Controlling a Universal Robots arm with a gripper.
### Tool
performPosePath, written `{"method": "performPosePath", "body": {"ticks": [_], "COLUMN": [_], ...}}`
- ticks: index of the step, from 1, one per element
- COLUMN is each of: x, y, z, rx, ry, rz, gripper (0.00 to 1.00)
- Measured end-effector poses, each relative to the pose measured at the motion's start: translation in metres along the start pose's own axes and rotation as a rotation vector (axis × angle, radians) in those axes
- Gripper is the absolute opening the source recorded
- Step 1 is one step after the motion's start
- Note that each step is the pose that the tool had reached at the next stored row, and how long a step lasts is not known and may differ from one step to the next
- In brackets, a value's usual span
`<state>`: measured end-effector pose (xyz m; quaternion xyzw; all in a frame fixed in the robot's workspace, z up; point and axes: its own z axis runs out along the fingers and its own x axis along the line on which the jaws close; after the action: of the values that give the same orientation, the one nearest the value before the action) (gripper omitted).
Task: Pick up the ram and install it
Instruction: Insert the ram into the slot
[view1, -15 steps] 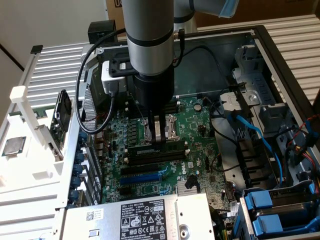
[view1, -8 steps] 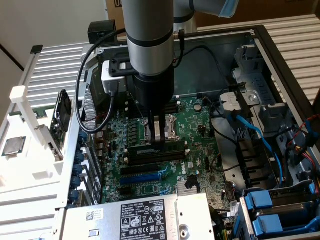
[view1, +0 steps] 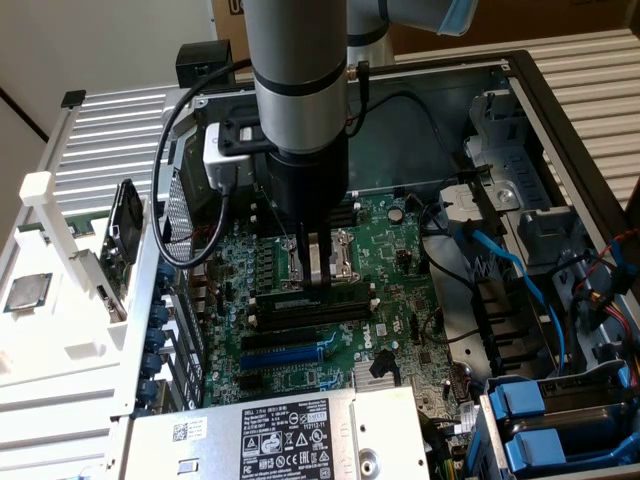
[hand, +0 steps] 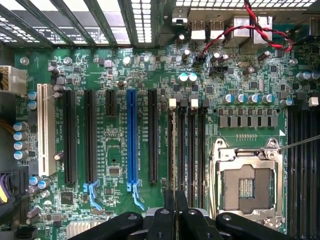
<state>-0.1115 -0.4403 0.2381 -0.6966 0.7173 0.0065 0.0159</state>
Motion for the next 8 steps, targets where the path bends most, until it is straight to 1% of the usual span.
{"method": "performPosePath", "body": {"ticks": [8], "x": [0.0001], "y": [0.0018], "z": [0.0002], "rx": [0.0069], "ry": [0.0], "rz": [0.0], "gripper": [0.13]}}
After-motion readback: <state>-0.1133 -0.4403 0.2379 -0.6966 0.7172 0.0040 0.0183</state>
